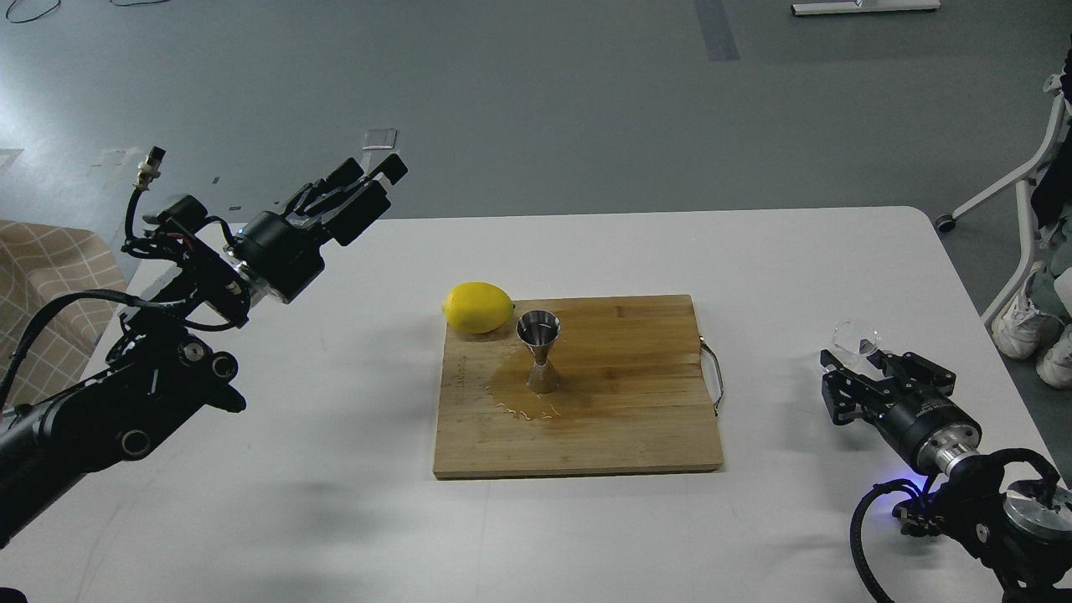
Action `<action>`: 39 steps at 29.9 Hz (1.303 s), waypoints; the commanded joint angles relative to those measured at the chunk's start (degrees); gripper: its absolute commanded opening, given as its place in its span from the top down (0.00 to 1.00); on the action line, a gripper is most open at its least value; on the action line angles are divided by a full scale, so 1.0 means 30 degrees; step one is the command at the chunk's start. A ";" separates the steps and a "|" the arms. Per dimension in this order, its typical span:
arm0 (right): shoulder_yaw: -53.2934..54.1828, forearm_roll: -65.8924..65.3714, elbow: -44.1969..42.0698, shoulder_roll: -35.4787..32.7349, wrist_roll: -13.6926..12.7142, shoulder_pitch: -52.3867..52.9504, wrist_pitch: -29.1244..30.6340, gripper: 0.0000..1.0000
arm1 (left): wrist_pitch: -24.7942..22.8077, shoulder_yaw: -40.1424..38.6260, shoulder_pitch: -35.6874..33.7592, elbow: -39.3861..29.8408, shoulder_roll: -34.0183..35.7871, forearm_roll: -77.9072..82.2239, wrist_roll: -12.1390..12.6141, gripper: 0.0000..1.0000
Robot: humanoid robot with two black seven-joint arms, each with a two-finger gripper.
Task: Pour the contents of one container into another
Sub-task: 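Lower the glass cup onto the table beside the board with the right gripper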
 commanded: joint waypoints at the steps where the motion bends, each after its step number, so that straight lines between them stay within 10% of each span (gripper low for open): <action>1: 0.0004 0.0000 -0.0026 0.0007 -0.0002 -0.0006 0.0011 0.71 | -0.0030 -0.0001 -0.0033 0.0029 -0.0003 -0.0029 0.0000 0.02; 16: 0.0004 0.0000 -0.0378 -0.0022 0.0056 -0.0035 0.0011 0.61 | -0.0030 0.0117 -0.0208 0.0029 -0.0003 -0.0029 0.0000 0.02; 31: -0.0025 -0.0029 -0.0759 -0.0081 0.0056 -0.0035 0.0099 0.09 | -0.0030 0.0117 -0.0179 0.0029 0.0085 0.0000 0.0000 0.02; 39: 0.0004 0.0030 -0.0671 -0.0140 -0.0002 -0.0035 0.0216 0.04 | -0.0030 0.0117 -0.0208 0.0029 0.0056 0.0000 0.0000 0.02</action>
